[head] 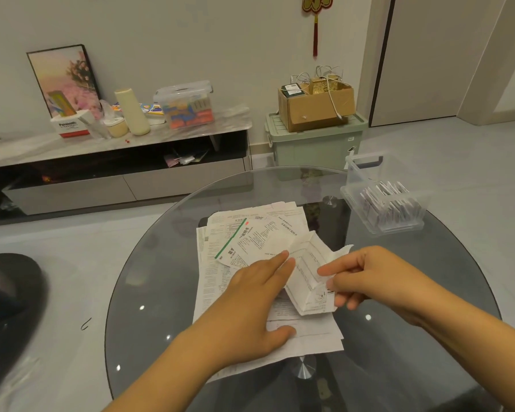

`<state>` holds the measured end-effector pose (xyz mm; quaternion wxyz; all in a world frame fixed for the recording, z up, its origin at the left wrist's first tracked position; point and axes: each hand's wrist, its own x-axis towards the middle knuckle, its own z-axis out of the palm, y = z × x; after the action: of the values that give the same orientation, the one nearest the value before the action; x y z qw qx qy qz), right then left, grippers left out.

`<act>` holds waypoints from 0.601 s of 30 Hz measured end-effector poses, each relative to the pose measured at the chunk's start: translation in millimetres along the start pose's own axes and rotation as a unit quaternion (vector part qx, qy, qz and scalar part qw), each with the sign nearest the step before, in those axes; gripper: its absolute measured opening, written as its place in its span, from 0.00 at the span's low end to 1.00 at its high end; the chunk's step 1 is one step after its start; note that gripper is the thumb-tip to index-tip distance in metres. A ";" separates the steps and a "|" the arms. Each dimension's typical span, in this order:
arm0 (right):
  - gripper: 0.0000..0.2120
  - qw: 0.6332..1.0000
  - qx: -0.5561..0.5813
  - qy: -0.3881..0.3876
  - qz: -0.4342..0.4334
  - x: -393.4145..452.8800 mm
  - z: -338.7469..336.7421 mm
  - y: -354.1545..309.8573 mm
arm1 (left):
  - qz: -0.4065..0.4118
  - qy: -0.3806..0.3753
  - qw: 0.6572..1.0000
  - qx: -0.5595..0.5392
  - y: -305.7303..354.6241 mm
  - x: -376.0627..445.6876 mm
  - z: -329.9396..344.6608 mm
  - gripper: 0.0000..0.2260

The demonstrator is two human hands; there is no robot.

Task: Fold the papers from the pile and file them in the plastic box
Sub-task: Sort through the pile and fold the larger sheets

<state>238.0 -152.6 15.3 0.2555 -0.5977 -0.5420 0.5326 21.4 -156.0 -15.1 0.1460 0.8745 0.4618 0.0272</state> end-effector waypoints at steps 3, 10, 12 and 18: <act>0.09 1.000 0.007 0.003 0.002 -0.8 1.6 -2.2 | 0.018 0.027 0.999 0.009 -2.7 -0.3 3.4 0.43; 0.08 0.999 0.023 0.000 -0.022 -1.5 3.2 -4.7 | 0.019 0.027 0.999 -0.005 -2.4 -1.9 6.8 0.34; 0.08 0.999 0.036 -0.007 -0.035 -2.5 6.2 -4.9 | 0.003 0.030 0.999 -0.028 1.1 -1.5 8.9 0.33; 0.11 0.984 0.033 0.049 -0.166 -1.7 18.7 -6.9 | -0.047 0.095 0.985 -0.139 10.4 3.0 6.1 0.07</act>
<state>218.6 -157.3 16.4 0.3863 -0.5162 -0.6025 0.4706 32.5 -160.6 -18.3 0.2227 0.8163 0.5062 0.1670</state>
